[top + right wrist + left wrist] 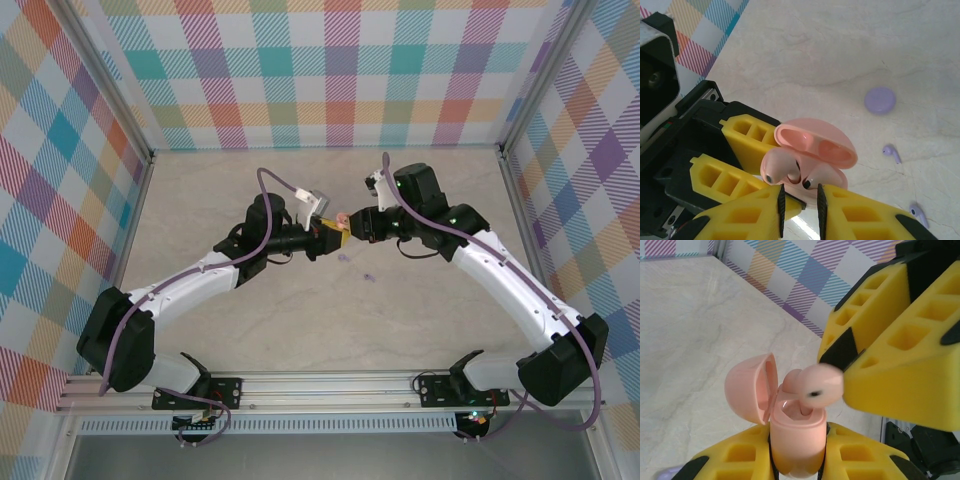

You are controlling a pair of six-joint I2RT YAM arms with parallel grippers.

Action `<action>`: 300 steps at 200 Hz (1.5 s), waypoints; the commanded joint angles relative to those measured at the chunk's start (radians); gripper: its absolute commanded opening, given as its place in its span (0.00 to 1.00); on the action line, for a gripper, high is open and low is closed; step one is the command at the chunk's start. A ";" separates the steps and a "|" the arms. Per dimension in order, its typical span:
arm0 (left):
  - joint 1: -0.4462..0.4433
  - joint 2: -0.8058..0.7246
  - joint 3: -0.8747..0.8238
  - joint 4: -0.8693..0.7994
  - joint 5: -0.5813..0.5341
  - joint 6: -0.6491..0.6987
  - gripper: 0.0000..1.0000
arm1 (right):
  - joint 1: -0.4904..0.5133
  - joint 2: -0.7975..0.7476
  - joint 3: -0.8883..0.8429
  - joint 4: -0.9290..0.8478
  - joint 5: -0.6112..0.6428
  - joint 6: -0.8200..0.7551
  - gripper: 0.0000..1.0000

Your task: Insert the wireless bluetooth earbuds into the charging case

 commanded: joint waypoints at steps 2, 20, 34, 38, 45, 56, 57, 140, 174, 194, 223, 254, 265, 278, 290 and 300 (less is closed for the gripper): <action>-0.020 0.000 0.036 0.023 0.023 0.024 0.21 | 0.008 -0.009 0.032 0.019 -0.026 -0.022 0.28; -0.022 0.001 0.038 0.024 0.026 0.025 0.21 | 0.011 -0.006 0.038 0.016 -0.030 -0.023 0.28; -0.023 0.003 0.040 0.024 0.034 0.027 0.21 | 0.013 -0.003 0.044 0.012 -0.030 -0.025 0.28; -0.023 0.003 0.041 0.023 0.034 0.027 0.21 | 0.014 -0.002 0.045 0.010 -0.030 -0.025 0.28; -0.022 0.004 0.042 0.023 0.030 0.028 0.21 | 0.013 -0.004 0.048 0.006 -0.027 -0.025 0.28; -0.023 0.001 0.041 0.020 0.020 0.030 0.21 | 0.014 -0.011 0.049 0.006 -0.016 -0.023 0.28; -0.023 0.001 0.041 0.020 0.018 0.029 0.21 | 0.014 -0.012 0.049 0.007 -0.015 -0.024 0.29; -0.023 -0.029 0.031 0.011 0.017 0.050 0.21 | -0.072 -0.087 0.018 -0.022 0.102 -0.026 0.30; -0.022 -0.054 0.005 0.090 0.086 0.044 0.21 | -0.156 -0.087 -0.018 -0.001 -0.028 -0.050 0.30; -0.023 -0.062 -0.002 0.134 0.134 0.035 0.21 | -0.196 -0.081 -0.052 0.024 -0.125 -0.070 0.29; -0.023 -0.066 -0.008 0.190 0.185 0.016 0.21 | -0.235 -0.085 -0.106 0.096 -0.255 -0.077 0.29; -0.024 -0.066 -0.018 0.249 0.226 -0.006 0.21 | -0.251 -0.084 -0.135 0.151 -0.353 -0.078 0.28; -0.027 -0.064 -0.016 0.261 0.236 -0.010 0.21 | -0.253 -0.077 -0.136 0.162 -0.381 -0.078 0.28; -0.031 -0.062 -0.018 0.271 0.249 -0.012 0.21 | -0.253 -0.072 -0.142 0.184 -0.416 -0.074 0.28; -0.036 -0.060 -0.017 0.280 0.260 -0.016 0.21 | -0.253 -0.071 -0.147 0.207 -0.443 -0.068 0.28; -0.039 -0.057 -0.018 0.285 0.265 -0.017 0.21 | -0.253 -0.068 -0.147 0.220 -0.458 -0.063 0.28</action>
